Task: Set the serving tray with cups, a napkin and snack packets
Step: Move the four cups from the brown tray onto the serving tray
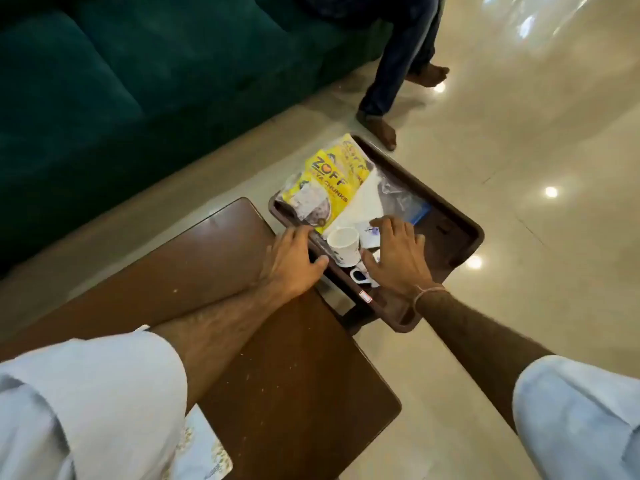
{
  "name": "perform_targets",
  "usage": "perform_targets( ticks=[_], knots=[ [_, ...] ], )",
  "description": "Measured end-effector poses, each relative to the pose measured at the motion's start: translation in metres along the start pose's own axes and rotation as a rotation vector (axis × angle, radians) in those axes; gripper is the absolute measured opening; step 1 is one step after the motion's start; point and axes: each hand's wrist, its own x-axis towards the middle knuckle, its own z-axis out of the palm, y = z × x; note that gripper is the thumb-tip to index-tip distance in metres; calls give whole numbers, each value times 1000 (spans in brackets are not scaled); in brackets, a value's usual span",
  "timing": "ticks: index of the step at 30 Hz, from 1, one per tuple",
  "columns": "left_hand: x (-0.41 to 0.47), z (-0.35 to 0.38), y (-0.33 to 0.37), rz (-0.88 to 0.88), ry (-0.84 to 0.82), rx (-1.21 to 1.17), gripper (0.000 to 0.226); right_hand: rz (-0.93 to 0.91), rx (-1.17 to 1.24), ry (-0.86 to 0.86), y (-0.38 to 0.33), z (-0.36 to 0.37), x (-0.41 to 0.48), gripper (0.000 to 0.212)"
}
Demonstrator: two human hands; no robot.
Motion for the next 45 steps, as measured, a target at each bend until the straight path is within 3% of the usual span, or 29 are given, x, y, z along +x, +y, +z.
perform_targets(
  ticks=[3,6,12,20,28,35,45],
  knots=[
    [26,15,20,6,-11,49,81,55,-7,-26,21,1,29,65],
    [42,29,34,-46,-65,81,94,101,-18,-180,34,3,57,78],
    [52,48,34,-141,-49,98,94,96,-49,-428,43,11,93,69],
    [47,44,37,-177,30,-150,68,96,96,-420,45,14,102,70],
    [17,16,13,-135,222,-401,64,53,89,-221,23,-10,90,75],
    [-60,-15,-62,-212,352,-471,65,-83,125,-157,-60,-1,61,72],
    [-205,-46,-191,-445,477,-535,70,-344,142,-316,-237,69,-26,69]
  ],
)
